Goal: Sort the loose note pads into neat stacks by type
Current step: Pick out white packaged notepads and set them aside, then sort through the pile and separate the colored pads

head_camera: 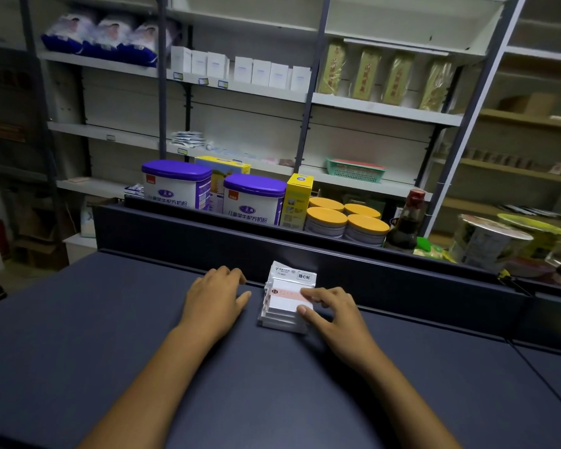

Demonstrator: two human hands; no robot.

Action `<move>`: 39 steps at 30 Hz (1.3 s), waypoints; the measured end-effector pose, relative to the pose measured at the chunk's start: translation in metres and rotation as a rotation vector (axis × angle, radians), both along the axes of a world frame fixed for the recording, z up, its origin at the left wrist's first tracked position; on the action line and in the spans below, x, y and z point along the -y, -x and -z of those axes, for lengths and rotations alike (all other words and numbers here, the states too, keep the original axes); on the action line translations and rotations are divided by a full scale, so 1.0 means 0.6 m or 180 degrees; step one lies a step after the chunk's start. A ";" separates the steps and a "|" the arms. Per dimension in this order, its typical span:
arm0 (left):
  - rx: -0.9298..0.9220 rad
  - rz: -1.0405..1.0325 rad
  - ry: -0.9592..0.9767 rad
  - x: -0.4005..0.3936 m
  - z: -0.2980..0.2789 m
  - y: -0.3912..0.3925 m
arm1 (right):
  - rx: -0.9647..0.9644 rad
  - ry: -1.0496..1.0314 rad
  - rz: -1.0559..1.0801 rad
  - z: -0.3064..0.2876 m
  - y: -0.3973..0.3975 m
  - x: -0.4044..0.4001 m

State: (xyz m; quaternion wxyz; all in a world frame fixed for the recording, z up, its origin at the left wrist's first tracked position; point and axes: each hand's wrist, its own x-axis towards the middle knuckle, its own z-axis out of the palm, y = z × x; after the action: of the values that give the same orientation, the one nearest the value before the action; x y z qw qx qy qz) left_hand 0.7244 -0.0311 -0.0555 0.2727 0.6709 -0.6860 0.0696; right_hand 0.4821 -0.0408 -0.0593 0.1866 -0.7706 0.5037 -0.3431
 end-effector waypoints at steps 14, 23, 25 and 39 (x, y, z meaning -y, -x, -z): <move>0.0181 0.0659 0.0116 -0.034 -0.066 0.131 | -0.1394 0.0047 0.0564 -0.042 0.175 -0.081; 0.0512 0.1369 -0.0190 -0.101 -0.100 0.350 | -0.2000 -0.0039 0.1411 -0.075 0.396 -0.216; 0.0512 0.1516 -0.0212 -0.127 -0.105 0.400 | -0.2021 -0.0107 0.1561 -0.079 0.444 -0.259; 0.0493 0.2227 -0.0193 -0.335 -0.115 0.720 | -0.1770 -0.0305 0.2289 -0.093 0.724 -0.553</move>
State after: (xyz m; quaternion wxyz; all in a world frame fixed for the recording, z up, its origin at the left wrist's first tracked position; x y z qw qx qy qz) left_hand 0.2924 0.1697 0.0134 0.2072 0.3960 -0.8945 0.0023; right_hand 0.0476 0.2907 -0.0033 -0.0512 -0.6001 0.7855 -0.1425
